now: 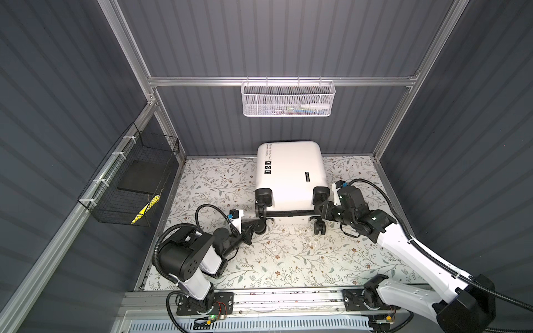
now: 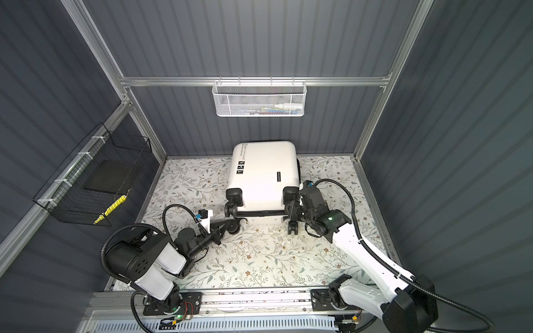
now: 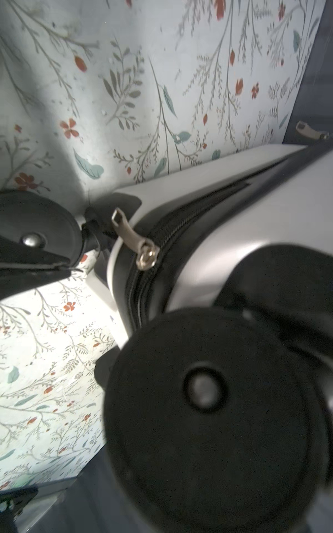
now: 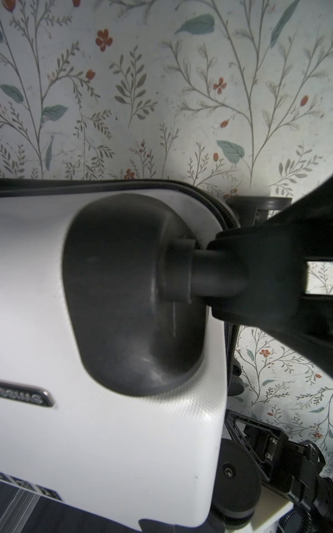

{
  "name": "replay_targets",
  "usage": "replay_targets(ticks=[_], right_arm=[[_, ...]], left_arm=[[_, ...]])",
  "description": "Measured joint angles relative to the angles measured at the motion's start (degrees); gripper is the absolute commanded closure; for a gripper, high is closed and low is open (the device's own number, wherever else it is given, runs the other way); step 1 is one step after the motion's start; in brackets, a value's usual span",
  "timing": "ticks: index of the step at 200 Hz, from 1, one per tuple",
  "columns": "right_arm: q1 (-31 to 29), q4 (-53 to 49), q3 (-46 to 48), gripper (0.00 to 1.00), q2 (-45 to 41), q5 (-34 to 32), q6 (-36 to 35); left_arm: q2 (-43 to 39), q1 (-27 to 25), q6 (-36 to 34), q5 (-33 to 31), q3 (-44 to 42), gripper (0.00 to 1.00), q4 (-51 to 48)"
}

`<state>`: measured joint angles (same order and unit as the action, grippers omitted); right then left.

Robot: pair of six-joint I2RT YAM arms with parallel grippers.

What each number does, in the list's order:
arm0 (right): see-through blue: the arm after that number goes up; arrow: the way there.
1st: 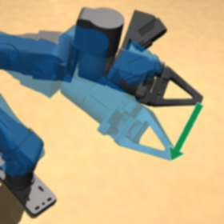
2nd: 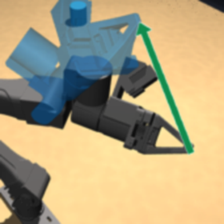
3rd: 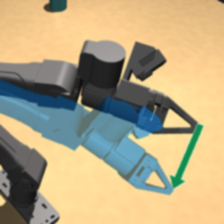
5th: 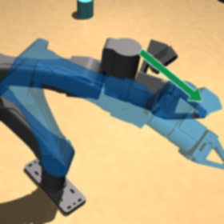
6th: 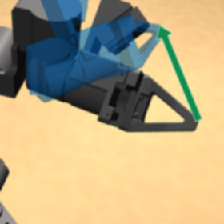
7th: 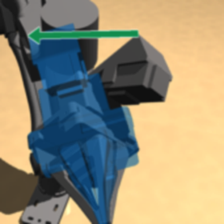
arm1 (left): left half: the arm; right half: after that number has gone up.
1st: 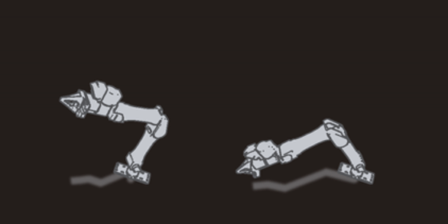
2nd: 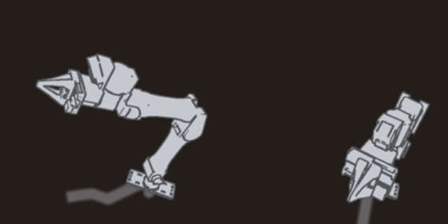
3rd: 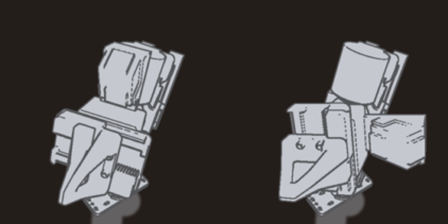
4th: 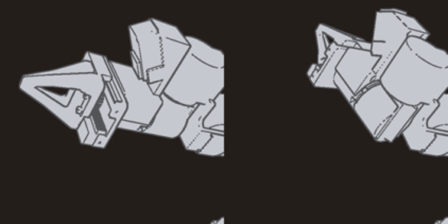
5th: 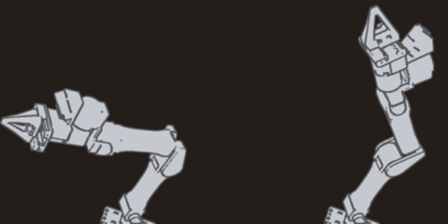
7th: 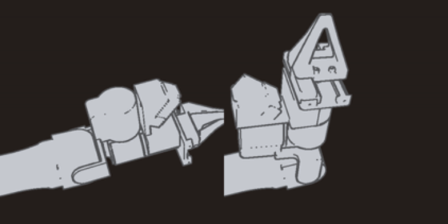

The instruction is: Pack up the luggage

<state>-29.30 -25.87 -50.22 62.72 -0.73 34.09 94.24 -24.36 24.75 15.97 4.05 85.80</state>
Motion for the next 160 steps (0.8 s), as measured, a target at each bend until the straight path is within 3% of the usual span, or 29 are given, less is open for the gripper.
replay_targets(ticks=[9, 25, 104, 160], right_arm=[[0.0, -0.2, 0.0, 0.94, -0.1, 0.0, 0.0], [0.0, -0.2, 0.0, 0.94, -0.1, 0.1, 0.0], [2.4, -0.7, 0.7, 0.94, -1.2, 1.6, -1.6], [4.4, -0.6, 0.7, 0.94, -1.2, 2.8, -2.9]], left_arm=[[0.1, 0.0, 0.0, -1.3, 0.0, 0.79, -0.1], [0.1, 0.0, 0.5, -3.0, 0.1, 0.76, -1.0], [-1.2, -1.1, 0.8, -6.4, 4.5, 0.74, -17.2], [-1.4, -4.5, 0.8, -5.3, 6.1, 0.73, -18.8]])
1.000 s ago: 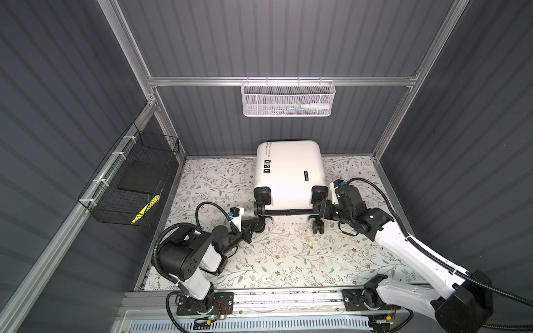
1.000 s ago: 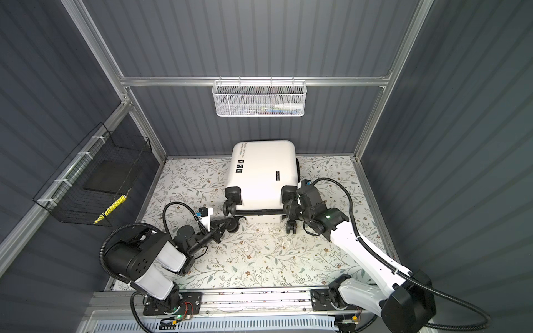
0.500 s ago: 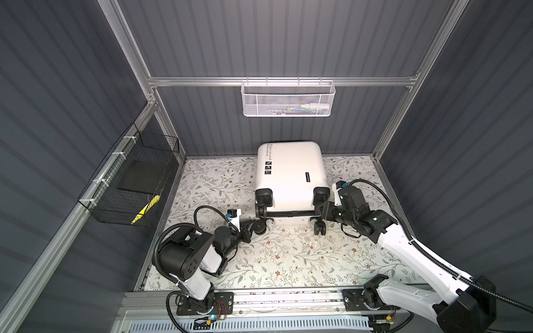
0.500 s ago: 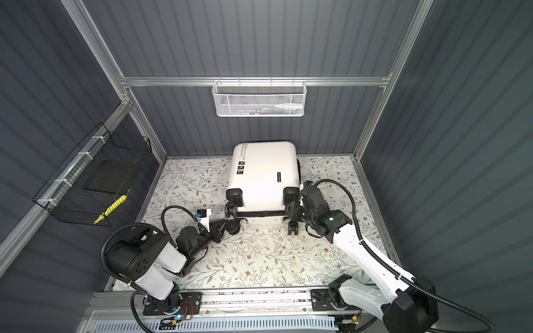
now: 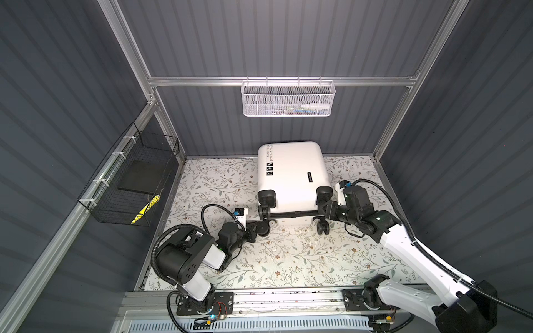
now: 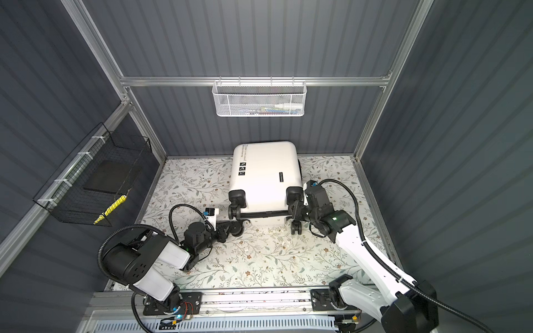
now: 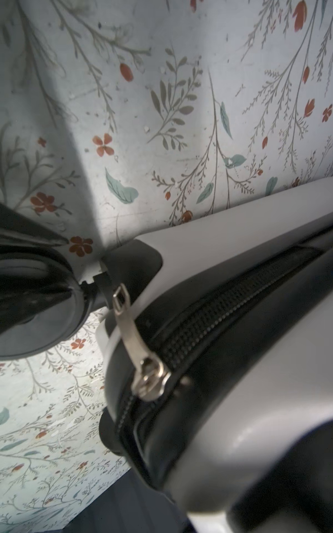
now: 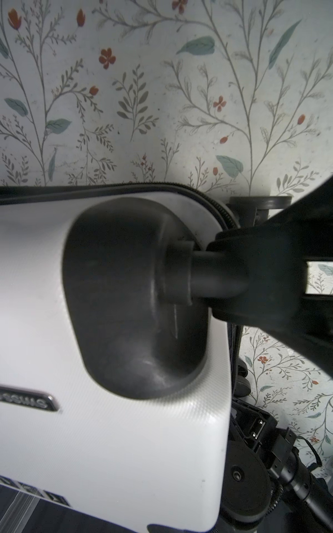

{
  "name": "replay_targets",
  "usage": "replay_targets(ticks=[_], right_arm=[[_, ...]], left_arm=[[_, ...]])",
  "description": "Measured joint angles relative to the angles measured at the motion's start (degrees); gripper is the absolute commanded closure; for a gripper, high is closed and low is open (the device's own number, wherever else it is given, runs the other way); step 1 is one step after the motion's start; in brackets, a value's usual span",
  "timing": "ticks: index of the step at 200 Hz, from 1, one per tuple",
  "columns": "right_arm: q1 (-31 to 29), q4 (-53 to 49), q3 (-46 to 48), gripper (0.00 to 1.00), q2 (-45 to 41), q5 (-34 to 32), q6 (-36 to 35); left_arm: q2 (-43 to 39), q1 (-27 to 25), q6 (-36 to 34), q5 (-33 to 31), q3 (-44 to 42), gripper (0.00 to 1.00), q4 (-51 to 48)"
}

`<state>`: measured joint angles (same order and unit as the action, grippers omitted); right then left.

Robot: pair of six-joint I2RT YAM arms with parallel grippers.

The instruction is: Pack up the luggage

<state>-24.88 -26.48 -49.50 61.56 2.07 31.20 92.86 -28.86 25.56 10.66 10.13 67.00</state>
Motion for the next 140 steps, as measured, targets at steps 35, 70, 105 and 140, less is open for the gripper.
replay_targets(ticks=[35, 70, 105, 140], right_arm=[[1.6, 0.1, 0.0, 0.95, 0.0, 1.0, -0.8], [2.0, 0.0, 0.0, 0.95, 0.0, 1.9, -1.0], [2.3, -2.2, -0.9, 0.96, -0.5, 2.8, -1.0], [1.7, -6.1, -2.6, 0.97, -0.9, 3.3, -0.4]], left_arm=[[-0.4, -1.2, 0.0, 0.0, 0.0, 0.71, -0.4], [-7.3, -1.2, -1.9, -1.1, 0.3, 0.66, -9.1], [-14.4, -1.2, -5.9, -4.3, 1.7, 0.55, -17.3], [-16.5, -1.4, -9.9, -6.8, 0.7, 0.49, -17.6]])
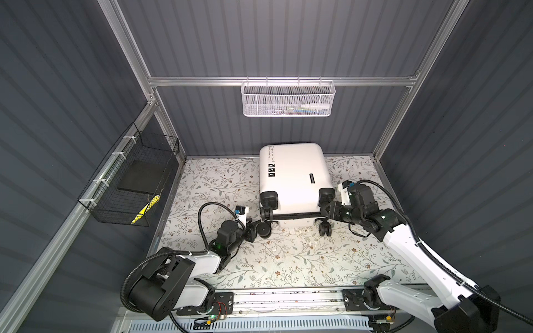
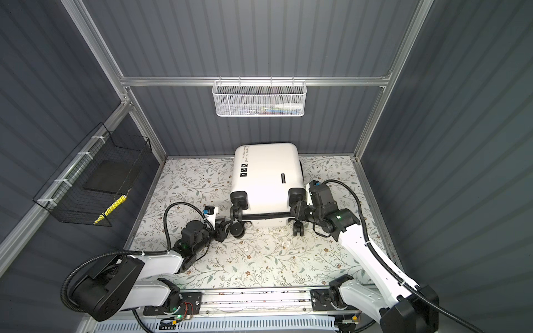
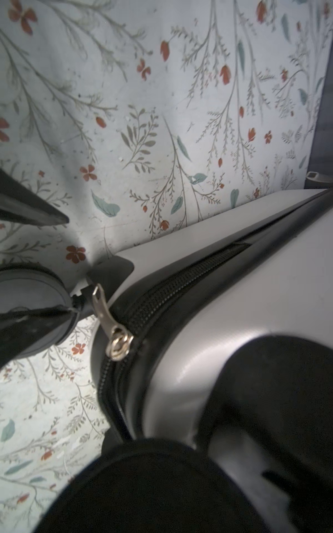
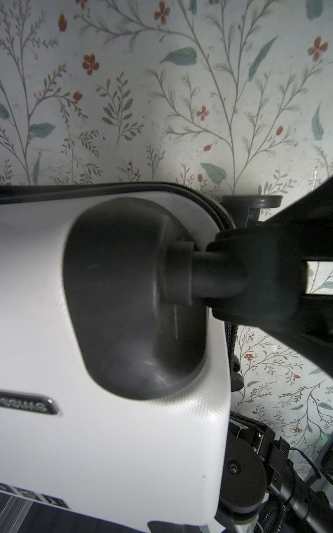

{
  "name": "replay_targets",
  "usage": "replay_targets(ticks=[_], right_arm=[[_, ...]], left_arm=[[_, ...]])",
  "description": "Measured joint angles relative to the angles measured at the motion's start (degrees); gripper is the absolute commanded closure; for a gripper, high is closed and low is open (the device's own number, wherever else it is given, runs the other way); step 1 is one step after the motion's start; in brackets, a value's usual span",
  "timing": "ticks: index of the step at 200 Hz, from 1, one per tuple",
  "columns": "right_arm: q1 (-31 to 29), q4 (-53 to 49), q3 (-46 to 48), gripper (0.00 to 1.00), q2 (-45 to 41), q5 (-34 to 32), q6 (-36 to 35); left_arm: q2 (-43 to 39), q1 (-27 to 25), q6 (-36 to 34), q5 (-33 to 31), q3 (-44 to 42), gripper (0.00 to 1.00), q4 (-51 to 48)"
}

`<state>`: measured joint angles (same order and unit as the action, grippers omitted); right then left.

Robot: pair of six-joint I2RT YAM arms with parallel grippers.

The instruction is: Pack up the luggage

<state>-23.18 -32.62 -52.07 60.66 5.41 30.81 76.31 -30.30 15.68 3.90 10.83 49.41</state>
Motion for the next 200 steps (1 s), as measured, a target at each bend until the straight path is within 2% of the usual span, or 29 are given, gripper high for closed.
replay_targets(ticks=[29, 62, 134, 200], right_arm=[[-1.6, -2.9, -1.9, 0.97, 0.0, -0.8, 0.7], [-2.6, -4.9, -3.3, 0.97, -0.1, -1.4, 1.5], [-3.1, -4.7, -2.9, 0.98, -0.1, -1.9, 2.2], [-3.1, -2.5, -1.6, 0.98, 0.0, -2.1, 2.2]], left_arm=[[0.2, 0.0, -2.9, -0.4, -2.0, 0.48, 2.1], [3.3, 0.0, -4.9, -0.3, -3.5, 0.47, 8.9], [19.0, 0.0, -5.9, 1.0, -4.8, 0.49, 30.4], [21.4, -0.8, -8.6, 0.5, -3.4, 0.49, 34.9]])
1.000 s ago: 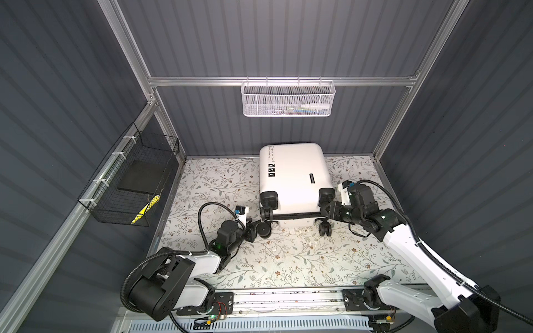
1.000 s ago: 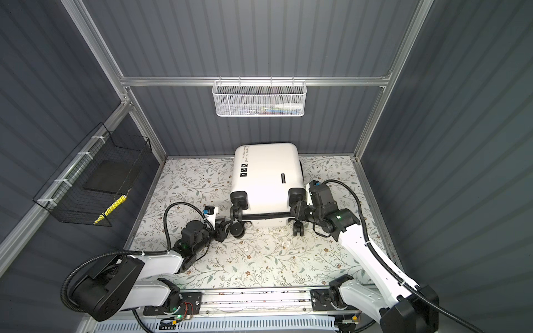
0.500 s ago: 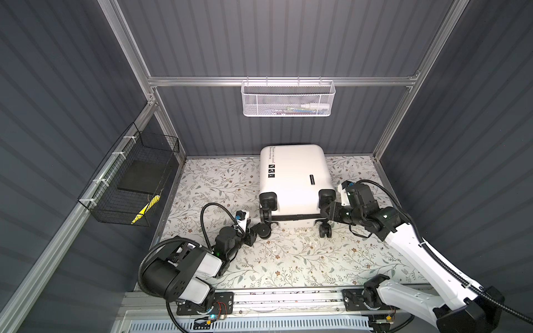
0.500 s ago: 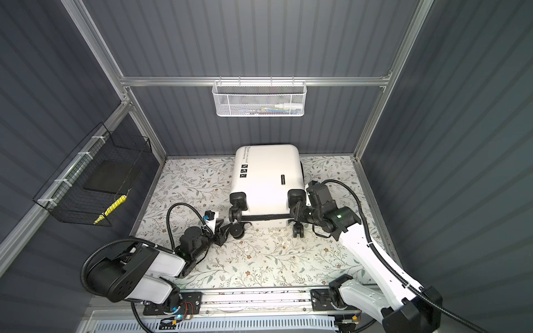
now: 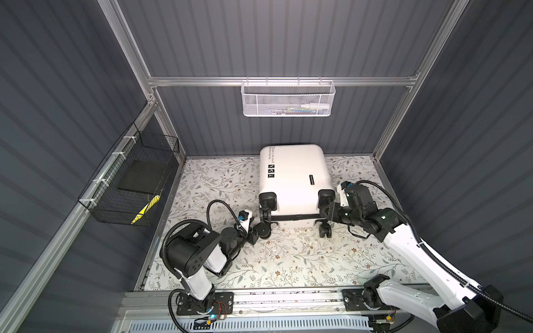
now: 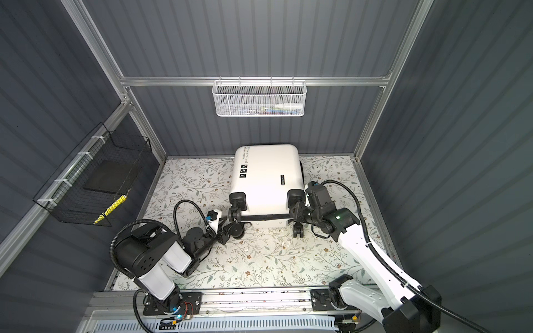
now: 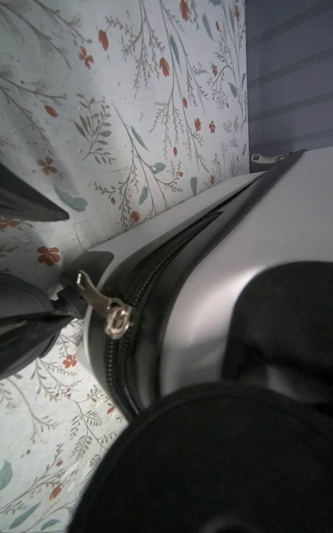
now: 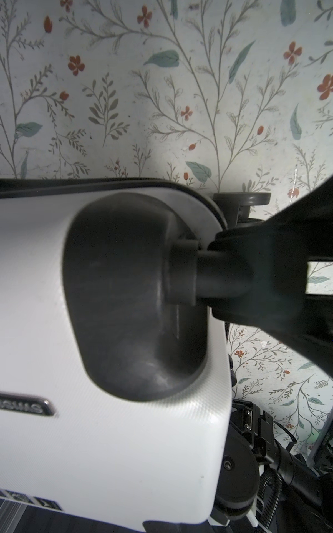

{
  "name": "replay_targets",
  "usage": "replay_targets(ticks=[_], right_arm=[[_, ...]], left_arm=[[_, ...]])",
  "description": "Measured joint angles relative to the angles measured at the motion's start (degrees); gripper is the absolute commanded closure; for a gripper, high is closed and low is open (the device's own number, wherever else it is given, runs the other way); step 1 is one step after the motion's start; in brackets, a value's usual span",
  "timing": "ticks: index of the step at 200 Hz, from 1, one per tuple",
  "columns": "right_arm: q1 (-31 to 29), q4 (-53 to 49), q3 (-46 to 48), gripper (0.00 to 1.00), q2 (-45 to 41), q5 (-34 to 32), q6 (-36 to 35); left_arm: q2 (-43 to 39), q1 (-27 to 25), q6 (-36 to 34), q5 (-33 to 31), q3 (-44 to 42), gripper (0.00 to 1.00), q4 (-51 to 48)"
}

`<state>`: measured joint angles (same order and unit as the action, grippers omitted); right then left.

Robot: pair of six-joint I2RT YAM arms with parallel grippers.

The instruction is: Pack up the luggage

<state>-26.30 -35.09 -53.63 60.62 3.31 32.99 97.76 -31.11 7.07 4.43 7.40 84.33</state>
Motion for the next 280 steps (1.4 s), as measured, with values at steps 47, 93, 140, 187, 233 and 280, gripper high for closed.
replay_targets(ticks=[47, 93, 140, 187, 233, 280], right_arm=[[0.0, 0.7, 0.3, 0.98, 0.7, -0.2, 0.0], [0.0, 1.2, 0.5, 0.98, 0.7, -0.3, 0.0], [0.0, 1.2, 0.5, 0.98, 0.7, -0.3, 0.0], [0.0, 1.2, 0.5, 0.98, 0.7, -0.3, 0.0], [0.0, 1.2, 0.5, 0.98, 0.7, -0.4, 0.0], [0.0, 1.2, 0.5, 0.98, 0.7, -0.3, 0.0]], left_arm=[[0.0, -0.2, -1.6, -1.8, 0.9, 0.49, 0.5], [0.0, -0.5, -1.9, -5.1, 1.1, 0.55, 0.4], [-0.2, -0.5, -2.0, -7.3, 1.1, 0.58, 0.7], [-0.2, -0.5, -2.5, -6.1, 1.1, 0.56, 1.0], [0.1, -0.4, -5.3, -4.5, 1.1, 0.56, 1.0], [0.3, -0.5, -7.3, -1.7, 1.2, 0.61, 1.0]])
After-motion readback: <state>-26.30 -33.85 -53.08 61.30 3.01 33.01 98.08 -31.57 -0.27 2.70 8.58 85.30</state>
